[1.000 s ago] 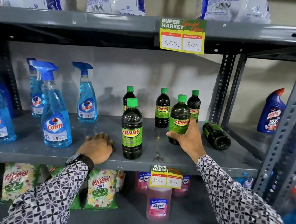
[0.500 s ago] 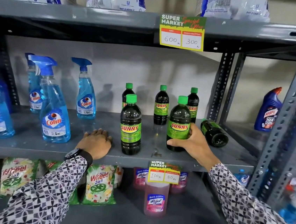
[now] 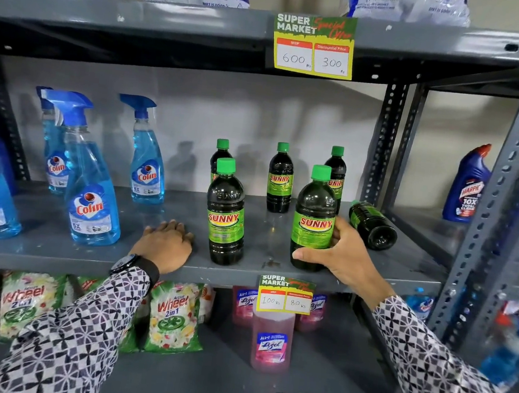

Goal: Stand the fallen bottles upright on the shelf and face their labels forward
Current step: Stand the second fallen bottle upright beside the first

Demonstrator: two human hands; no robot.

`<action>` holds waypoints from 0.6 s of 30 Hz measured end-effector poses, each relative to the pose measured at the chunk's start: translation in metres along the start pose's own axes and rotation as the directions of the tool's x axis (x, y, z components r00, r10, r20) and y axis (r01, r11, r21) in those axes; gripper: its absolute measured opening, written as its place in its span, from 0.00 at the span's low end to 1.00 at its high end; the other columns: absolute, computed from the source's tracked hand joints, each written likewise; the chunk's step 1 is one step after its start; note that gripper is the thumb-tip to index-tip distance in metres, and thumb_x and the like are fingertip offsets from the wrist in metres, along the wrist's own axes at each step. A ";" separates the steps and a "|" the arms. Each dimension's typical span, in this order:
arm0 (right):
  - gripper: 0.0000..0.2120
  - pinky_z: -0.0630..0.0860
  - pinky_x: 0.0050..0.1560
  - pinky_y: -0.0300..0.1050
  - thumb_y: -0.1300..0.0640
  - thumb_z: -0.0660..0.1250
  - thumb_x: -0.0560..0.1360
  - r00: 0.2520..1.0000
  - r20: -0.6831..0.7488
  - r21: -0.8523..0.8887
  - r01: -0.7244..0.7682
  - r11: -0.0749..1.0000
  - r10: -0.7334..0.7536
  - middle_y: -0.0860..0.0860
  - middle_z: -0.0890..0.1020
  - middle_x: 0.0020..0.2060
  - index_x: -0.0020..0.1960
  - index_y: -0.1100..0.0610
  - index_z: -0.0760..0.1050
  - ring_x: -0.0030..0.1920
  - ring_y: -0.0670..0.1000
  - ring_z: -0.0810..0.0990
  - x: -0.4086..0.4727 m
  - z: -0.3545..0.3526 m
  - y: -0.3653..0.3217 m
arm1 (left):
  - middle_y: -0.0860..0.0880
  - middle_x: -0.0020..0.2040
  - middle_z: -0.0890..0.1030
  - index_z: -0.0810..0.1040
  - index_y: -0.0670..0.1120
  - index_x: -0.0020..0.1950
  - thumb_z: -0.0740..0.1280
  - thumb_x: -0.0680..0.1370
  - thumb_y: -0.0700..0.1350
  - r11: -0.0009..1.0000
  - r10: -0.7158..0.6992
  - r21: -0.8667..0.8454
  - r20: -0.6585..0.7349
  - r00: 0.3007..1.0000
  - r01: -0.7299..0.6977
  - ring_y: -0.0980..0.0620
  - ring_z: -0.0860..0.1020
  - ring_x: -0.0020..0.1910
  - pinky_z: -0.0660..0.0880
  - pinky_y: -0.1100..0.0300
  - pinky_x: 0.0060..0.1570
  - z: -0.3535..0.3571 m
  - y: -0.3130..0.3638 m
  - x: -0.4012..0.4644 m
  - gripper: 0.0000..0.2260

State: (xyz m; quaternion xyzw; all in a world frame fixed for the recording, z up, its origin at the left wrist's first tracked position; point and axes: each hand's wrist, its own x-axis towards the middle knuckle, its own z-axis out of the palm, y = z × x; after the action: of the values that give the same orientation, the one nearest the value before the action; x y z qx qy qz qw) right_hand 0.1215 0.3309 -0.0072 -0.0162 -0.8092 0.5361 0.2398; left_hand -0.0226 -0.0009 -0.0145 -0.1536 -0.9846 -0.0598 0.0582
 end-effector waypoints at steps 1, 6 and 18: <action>0.47 0.83 0.61 0.55 0.40 0.89 0.46 1.000 0.002 0.001 0.006 1.000 -0.006 0.46 0.89 0.53 0.62 0.50 0.79 0.55 0.47 0.88 0.000 0.000 0.000 | 0.42 0.79 0.67 0.68 0.43 0.74 0.50 0.85 0.51 1.000 0.001 0.004 0.002 1.000 -0.001 0.43 0.64 0.80 0.58 0.43 0.76 0.000 0.000 0.000 0.22; 0.40 0.83 0.61 0.52 0.50 0.89 0.54 1.000 0.010 -0.002 0.008 1.000 -0.008 0.45 0.89 0.53 0.62 0.50 0.78 0.54 0.46 0.88 -0.002 0.000 -0.001 | 0.42 0.79 0.66 0.68 0.43 0.75 0.50 0.85 0.51 1.000 0.009 0.021 0.003 1.000 -0.009 0.43 0.64 0.80 0.58 0.43 0.76 0.001 -0.001 0.001 0.22; 0.14 0.81 0.48 0.52 0.51 0.68 0.82 0.772 -0.609 -0.448 -0.146 0.882 -0.182 0.52 0.81 0.44 0.57 0.62 0.79 0.45 0.56 0.83 0.041 -0.072 -0.015 | 0.43 0.79 0.67 0.68 0.46 0.76 0.49 0.85 0.51 0.997 0.036 0.067 0.024 0.999 -0.038 0.44 0.63 0.80 0.59 0.41 0.76 0.002 -0.004 0.004 0.22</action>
State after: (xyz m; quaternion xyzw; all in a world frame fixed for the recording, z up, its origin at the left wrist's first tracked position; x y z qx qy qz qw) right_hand 0.1179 0.3984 0.0431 -0.2457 -0.7854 0.2832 0.4925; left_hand -0.0274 -0.0029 -0.0165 -0.1704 -0.9836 -0.0238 0.0533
